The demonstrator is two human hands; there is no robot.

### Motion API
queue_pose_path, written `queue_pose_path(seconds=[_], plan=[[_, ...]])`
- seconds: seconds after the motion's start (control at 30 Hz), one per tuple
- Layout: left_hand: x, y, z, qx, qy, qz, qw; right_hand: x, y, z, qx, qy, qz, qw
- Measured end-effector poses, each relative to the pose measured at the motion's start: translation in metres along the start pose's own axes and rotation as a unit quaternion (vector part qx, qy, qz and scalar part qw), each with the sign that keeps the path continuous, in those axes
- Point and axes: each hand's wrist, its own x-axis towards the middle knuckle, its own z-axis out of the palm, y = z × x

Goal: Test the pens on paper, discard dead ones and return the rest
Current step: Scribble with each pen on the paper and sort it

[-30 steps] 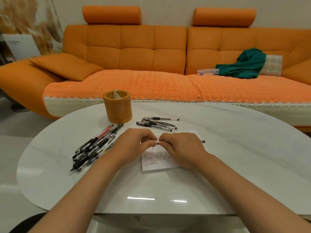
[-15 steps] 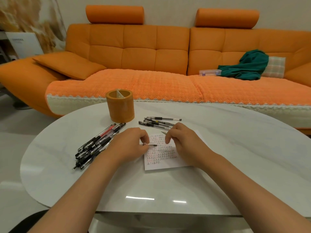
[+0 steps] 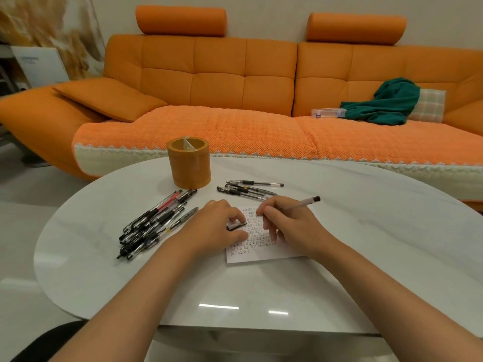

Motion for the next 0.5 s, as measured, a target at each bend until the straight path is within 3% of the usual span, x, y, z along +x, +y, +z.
queue_pose_path(seconds=[0.2, 0.5], plan=[[0.000, -0.001, 0.002, -0.012, 0.003, 0.001, 1.000, -0.009, 0.002, 0.008, 0.053, -0.046, 0.090, 0.993], [0.000, 0.001, -0.003, -0.011, -0.026, -0.002, 1.000, -0.010, 0.011, 0.015, 0.006, -0.067, 0.032, 0.997]])
